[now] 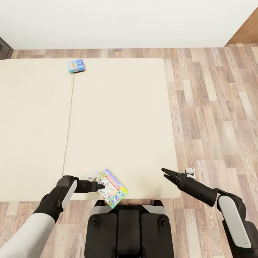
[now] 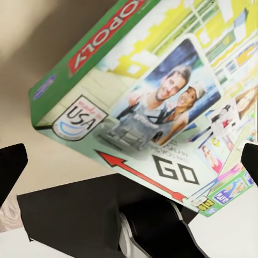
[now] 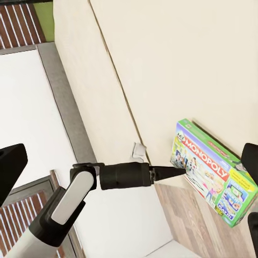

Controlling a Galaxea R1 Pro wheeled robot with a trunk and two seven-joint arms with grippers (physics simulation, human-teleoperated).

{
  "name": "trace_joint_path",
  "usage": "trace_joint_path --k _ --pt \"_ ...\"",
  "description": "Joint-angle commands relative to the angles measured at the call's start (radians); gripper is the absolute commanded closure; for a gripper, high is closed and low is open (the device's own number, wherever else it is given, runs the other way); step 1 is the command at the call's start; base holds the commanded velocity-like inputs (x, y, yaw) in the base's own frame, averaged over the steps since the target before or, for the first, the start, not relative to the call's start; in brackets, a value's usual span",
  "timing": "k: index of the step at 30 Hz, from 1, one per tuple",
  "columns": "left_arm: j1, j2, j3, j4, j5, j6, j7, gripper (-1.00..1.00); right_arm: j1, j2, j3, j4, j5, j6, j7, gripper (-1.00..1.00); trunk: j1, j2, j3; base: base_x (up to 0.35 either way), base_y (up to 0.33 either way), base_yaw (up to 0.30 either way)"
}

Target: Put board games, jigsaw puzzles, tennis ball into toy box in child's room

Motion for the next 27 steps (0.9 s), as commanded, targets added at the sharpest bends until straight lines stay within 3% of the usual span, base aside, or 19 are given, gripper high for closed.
trace_joint_path --k 1,27 --pt "0.0 0.001 -0.003 -0.001 0.008 0.001 0.003 -1.0 -0.001 0.0 -0.002 0.0 0.007 0.004 0.008 -1.0 0.001 -0.002 -0.001 0.0 0.0 0.0" --pt "0.0 0.002 -0.003 -0.001 0.012 -0.02 -0.009 -1.0 -0.001 0.0 -0.001 0.0 0.007 0.004 0.008 -1.0 0.001 -0.002 -0.001 0.0 -0.043 0.0"
